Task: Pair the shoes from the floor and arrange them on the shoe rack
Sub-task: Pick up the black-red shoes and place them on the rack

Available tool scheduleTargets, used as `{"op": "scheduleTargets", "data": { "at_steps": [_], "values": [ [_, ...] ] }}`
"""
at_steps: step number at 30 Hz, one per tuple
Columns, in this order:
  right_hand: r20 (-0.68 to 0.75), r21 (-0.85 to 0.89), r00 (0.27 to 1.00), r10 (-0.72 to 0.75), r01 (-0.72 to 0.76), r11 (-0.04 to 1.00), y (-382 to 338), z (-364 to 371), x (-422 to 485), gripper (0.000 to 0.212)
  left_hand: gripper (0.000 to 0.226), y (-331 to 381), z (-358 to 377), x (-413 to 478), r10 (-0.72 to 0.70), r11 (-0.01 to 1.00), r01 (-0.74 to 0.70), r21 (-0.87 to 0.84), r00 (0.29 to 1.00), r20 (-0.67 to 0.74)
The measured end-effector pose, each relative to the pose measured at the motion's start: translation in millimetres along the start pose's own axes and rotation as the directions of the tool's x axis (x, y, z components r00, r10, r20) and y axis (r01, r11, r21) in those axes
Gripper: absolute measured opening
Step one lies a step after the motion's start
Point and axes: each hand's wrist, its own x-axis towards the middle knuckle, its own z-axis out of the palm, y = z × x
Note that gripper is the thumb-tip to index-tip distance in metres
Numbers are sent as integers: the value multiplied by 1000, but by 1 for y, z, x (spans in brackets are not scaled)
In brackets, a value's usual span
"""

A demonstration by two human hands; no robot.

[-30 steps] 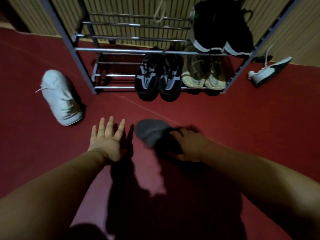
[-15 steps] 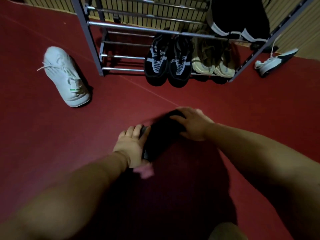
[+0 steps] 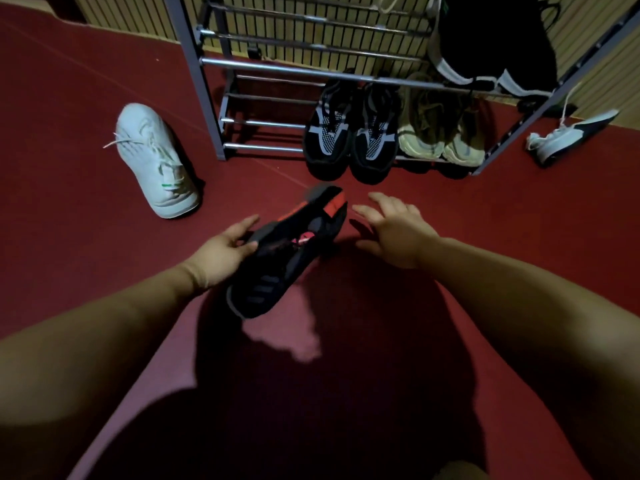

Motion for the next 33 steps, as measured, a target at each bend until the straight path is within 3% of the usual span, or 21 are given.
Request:
{"op": "scheduleTargets", "data": {
  "at_steps": [2, 4, 6, 10, 14, 18, 23, 26, 28, 33],
  "values": [
    [26, -26, 998, -57, 58, 998, -7, 1, 0, 69, 63, -10, -7, 4, 26, 968, -4, 250, 996, -85],
    [39, -42, 994, -99, 101, 994, -16, 1, 1, 69, 70, -16, -6, 0, 6, 826, 75, 559, 990, -141],
    [19, -37, 993, -120, 121, 992, -26, 0, 3, 70, 76, -20, -2, -6, -57, 686, 148, 712, 987, -150],
    [-1, -39, 984, -176, 175, 984, -54, -10, 13, 73, 81, -14, -15, -14, -143, 513, 134, 848, 987, -70],
    [33, -51, 972, -234, 235, 971, -90, -42, 39, 72, 80, 15, -52, -16, -72, 308, 40, 951, 997, -19],
    [-30, -91, 955, -296, 293, 952, -134, -77, 62, 72, 84, 45, -107, -26, -52, 220, 109, 969, 994, -100],
    [-56, -179, 933, -356, 341, 923, -185, -104, 81, 72, 85, 67, -178, -56, -104, 39, 179, 983, 979, -174],
    [-50, -161, 944, -326, 314, 936, -220, -114, 92, 73, 86, 49, -210, -78, -129, 10, 191, 982, 974, -188],
    [-46, -130, 957, -285, 277, 952, -245, -118, 99, 73, 85, 25, -222, -90, -171, 44, 198, 979, 967, -188],
    [-15, -100, 963, -268, 266, 959, -303, -118, 116, 72, 85, -52, -242, -102, -293, 339, 337, 878, 925, -242]
  ]
}}
